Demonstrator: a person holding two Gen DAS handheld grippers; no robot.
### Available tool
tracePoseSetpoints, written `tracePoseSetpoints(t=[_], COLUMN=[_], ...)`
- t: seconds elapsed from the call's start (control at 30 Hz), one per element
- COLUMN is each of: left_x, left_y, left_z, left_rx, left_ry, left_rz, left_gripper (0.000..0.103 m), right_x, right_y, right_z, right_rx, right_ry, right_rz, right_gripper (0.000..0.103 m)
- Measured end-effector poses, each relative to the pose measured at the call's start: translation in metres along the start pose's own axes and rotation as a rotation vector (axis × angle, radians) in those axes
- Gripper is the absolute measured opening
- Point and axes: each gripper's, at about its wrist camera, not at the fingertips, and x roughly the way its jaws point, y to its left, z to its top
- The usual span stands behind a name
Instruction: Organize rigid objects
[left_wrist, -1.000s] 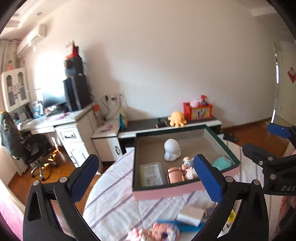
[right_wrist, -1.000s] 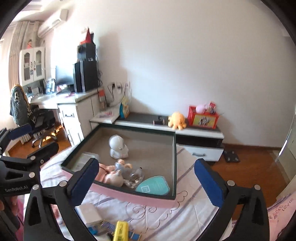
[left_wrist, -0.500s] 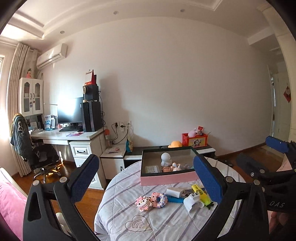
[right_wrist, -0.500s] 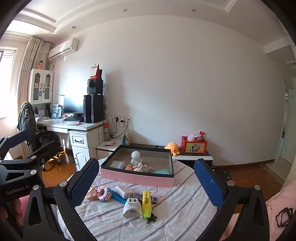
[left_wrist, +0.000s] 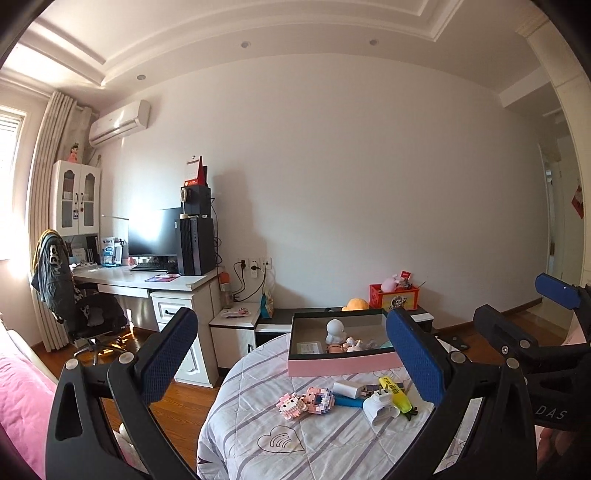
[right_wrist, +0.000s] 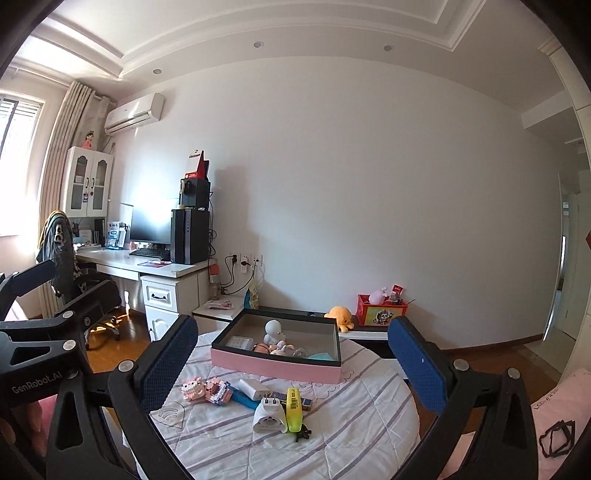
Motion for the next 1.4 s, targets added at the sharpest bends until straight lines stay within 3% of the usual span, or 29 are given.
tracePoseSetpoints(t=[0.77, 1.2, 1.4], left_x=[0.028, 0.106, 0.142], left_y=[-0.006, -0.009, -0.003], left_z=[-0.015, -0.073, -0.106], left_rx=[-0.014, -0.029, -0.032], left_ry=[0.083, 0.326, 0.434], left_rz=[-0.024, -0.083, -0.071], left_gripper=[0.103, 0.103, 0.103], right_x=[0.023, 0.087, 0.119], right_y=[-0.005, -0.012, -0.020], right_z=[-0.017, -0.062, -0.088], right_rx=[0.013, 0.022, 0.030], right_ry=[0.069, 0.260, 0.350], right_rz=[-0.007, -0.007, -0.017], right_gripper=[0.103, 0.103, 0.103])
